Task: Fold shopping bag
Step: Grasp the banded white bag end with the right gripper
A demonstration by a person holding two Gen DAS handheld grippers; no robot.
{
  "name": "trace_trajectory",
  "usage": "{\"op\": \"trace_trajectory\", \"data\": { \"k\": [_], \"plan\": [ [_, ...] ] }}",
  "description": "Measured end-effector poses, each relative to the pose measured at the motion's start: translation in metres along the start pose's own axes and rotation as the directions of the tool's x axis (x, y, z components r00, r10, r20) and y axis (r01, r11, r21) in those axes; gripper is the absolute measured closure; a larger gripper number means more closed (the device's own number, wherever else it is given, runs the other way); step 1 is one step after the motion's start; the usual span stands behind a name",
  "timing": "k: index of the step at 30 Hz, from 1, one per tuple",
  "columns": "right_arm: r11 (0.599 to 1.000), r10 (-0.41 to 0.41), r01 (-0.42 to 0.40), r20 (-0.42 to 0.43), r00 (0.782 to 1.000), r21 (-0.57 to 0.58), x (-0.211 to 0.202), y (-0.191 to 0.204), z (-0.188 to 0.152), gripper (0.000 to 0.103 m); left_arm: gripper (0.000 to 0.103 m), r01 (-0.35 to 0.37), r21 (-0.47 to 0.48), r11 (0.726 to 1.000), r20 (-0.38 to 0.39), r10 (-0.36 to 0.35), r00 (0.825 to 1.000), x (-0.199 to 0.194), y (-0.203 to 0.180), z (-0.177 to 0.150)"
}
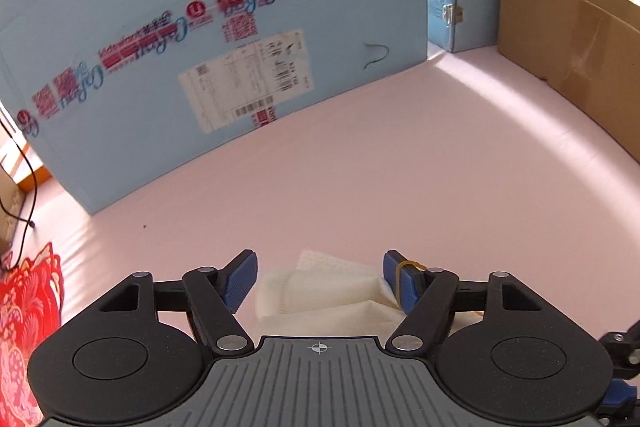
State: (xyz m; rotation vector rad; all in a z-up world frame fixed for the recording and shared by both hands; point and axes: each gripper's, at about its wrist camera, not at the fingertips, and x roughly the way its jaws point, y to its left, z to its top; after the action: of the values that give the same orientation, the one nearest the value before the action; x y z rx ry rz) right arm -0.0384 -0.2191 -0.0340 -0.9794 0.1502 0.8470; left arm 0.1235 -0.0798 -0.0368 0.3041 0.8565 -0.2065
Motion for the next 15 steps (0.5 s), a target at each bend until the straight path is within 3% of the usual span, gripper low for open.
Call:
{"op": "trace_trajectory", "data": {
  "k": [5,8,11,12,15],
  "plan": [
    [0.997,0.02,-0.018,-0.016,1.0,0.079,-0.005,-0.001,-0.007,0.093,0.026,-0.046,0.131,0.99,0.017,0.044,0.999,-0.011,-0.009,-0.02],
    [0.96,0.073,-0.055,-0.058,0.996,0.276,0.002,-0.017,-0.013,0.094,0.026,-0.098,0.269,0.958,0.082,0.078,0.994,-0.027,-0.023,-0.035],
    [0.824,0.146,-0.067,-0.096,0.985,0.563,0.011,-0.048,-0.025,0.094,0.026,-0.169,0.345,0.923,0.15,0.123,0.981,-0.044,-0.04,-0.048],
    [0.758,0.175,-0.072,-0.097,0.98,0.649,0.013,-0.058,-0.029,0.094,0.026,-0.187,0.377,0.907,0.171,0.13,0.977,-0.05,-0.045,-0.051],
    [0.608,0.234,-0.065,-0.1,0.967,0.791,0.022,-0.075,-0.041,0.094,0.026,-0.189,0.424,0.886,0.207,0.108,0.972,-0.065,-0.049,-0.055]
  ]
}}
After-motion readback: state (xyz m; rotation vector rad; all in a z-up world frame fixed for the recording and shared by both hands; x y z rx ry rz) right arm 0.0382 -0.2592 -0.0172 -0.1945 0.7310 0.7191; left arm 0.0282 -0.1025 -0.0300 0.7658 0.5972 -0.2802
